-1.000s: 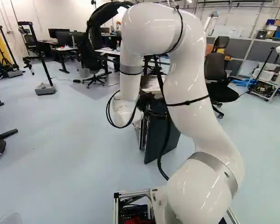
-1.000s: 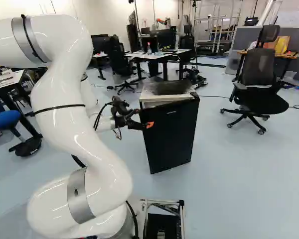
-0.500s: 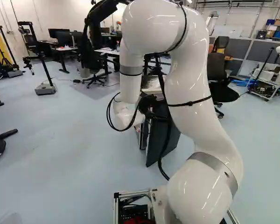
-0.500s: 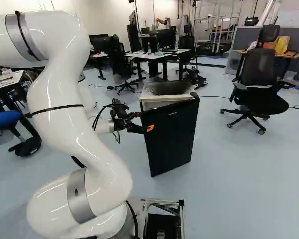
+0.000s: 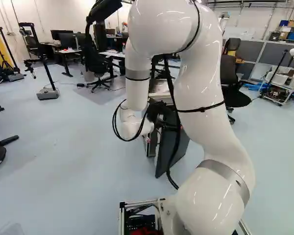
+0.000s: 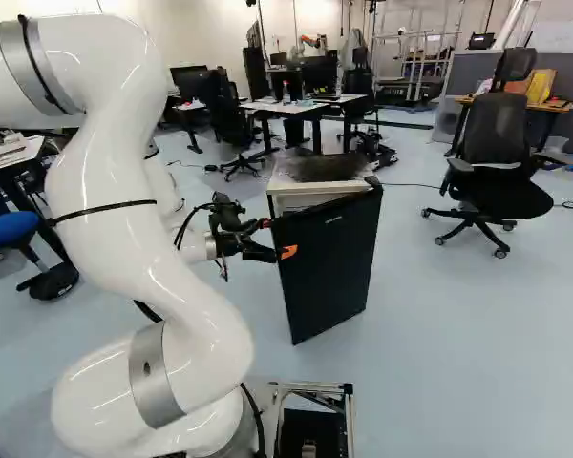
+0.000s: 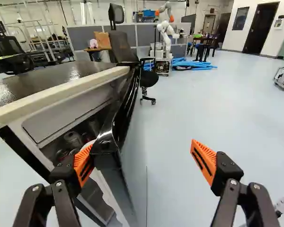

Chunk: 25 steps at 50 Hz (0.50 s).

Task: Grab a drink from the fridge

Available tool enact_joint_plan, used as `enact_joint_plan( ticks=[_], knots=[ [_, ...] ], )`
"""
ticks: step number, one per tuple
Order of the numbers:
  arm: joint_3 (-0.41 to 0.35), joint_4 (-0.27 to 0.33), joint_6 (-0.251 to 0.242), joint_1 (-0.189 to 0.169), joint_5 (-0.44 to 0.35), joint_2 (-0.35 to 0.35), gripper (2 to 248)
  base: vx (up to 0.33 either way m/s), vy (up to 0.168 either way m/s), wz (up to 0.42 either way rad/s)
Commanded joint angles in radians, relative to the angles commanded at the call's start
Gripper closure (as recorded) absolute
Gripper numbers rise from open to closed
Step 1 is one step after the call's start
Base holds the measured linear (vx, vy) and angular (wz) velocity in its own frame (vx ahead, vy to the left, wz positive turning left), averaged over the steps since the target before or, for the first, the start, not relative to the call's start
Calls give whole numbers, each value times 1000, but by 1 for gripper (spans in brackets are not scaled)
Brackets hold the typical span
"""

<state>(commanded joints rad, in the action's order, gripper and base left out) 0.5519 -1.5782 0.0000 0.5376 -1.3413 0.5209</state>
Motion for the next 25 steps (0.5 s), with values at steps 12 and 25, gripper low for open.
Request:
enact_joint_plan(
  ticks=[12, 25],
  knots=[
    [-28, -26, 0, 13, -28, -12, 3, 0, 0, 0],
    [-57, -55, 0, 27, -54, -23, 3, 0, 0, 0]
  ],
)
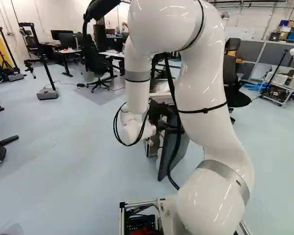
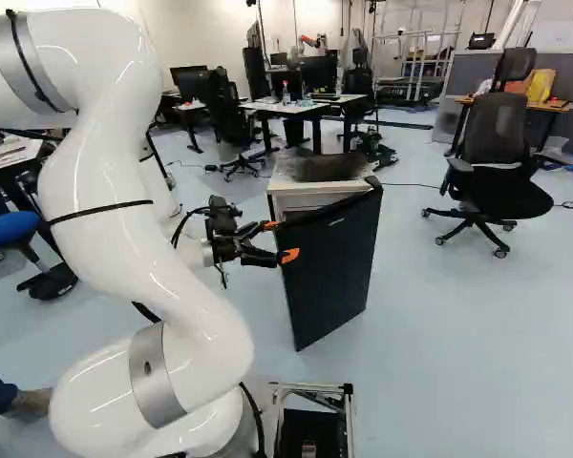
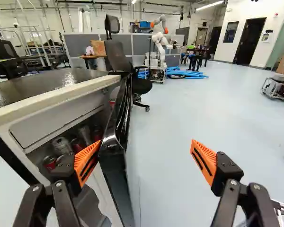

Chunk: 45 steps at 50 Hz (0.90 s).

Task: Grab a drink from the fridge

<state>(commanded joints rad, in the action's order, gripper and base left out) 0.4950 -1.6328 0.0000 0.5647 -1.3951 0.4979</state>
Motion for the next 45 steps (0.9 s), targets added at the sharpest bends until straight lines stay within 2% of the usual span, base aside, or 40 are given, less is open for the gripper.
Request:
enact_joint_plan(
  ticks=[22, 45],
  knots=[
    [-45, -48, 0, 17, -23, -16, 3, 0, 0, 0],
    [-76, -98, 0, 5, -23, -24, 3, 0, 0, 0]
  ],
)
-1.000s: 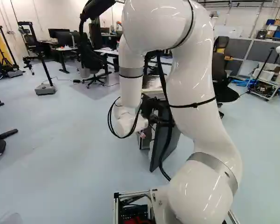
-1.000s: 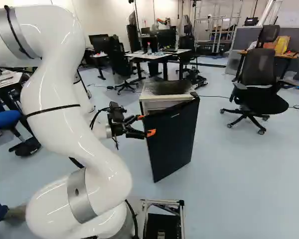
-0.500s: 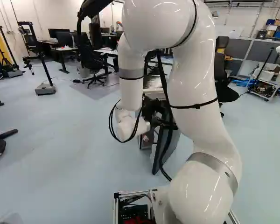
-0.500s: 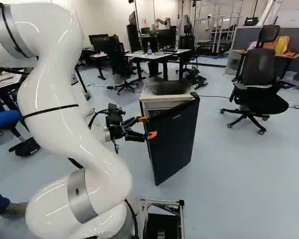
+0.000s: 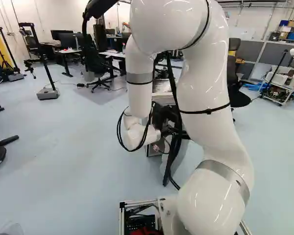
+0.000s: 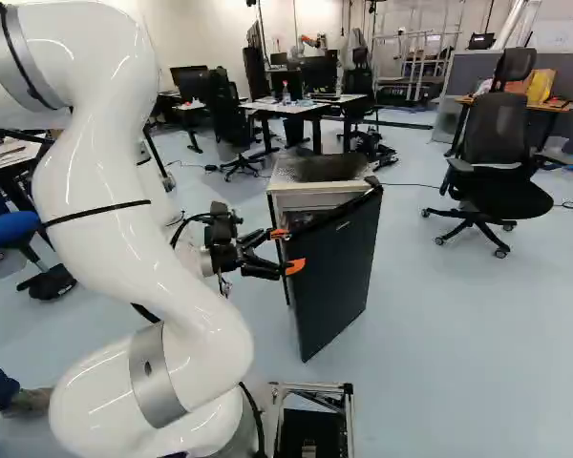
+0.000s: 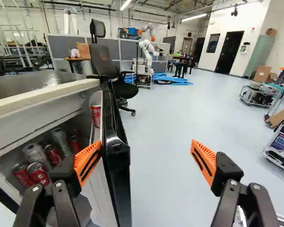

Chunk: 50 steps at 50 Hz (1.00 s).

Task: Grab a drink from the fridge

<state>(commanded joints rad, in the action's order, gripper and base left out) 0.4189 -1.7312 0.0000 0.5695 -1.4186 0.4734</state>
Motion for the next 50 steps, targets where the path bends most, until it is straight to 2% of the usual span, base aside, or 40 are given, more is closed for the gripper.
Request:
enact_joint_plan(
  ticks=[28, 50],
  knots=[
    [-25, -61, 0, -36, 0, -5, 3, 0, 0, 0],
    [-28, -109, 0, -85, 0, -6, 3, 0, 0, 0]
  ],
)
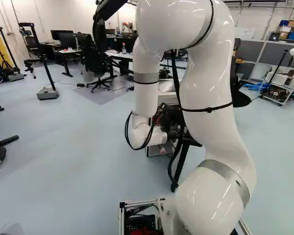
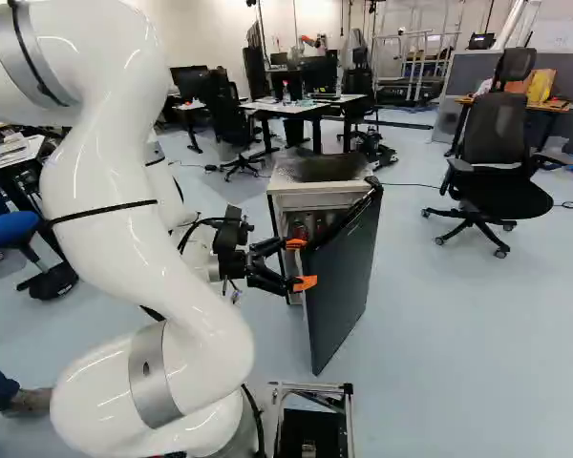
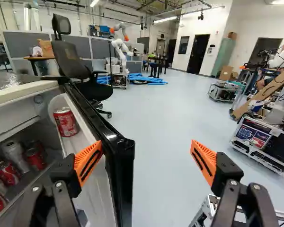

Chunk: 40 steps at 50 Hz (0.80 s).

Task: Grab a drink from the fridge

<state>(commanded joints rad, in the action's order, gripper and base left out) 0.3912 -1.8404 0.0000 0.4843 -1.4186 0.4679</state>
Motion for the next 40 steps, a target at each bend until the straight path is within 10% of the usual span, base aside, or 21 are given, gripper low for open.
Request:
enact_joint_plan(
  ticks=[40],
  knots=[
    [41, -76, 0, -147, 0, 2, 3, 0, 0, 0]
  ],
)
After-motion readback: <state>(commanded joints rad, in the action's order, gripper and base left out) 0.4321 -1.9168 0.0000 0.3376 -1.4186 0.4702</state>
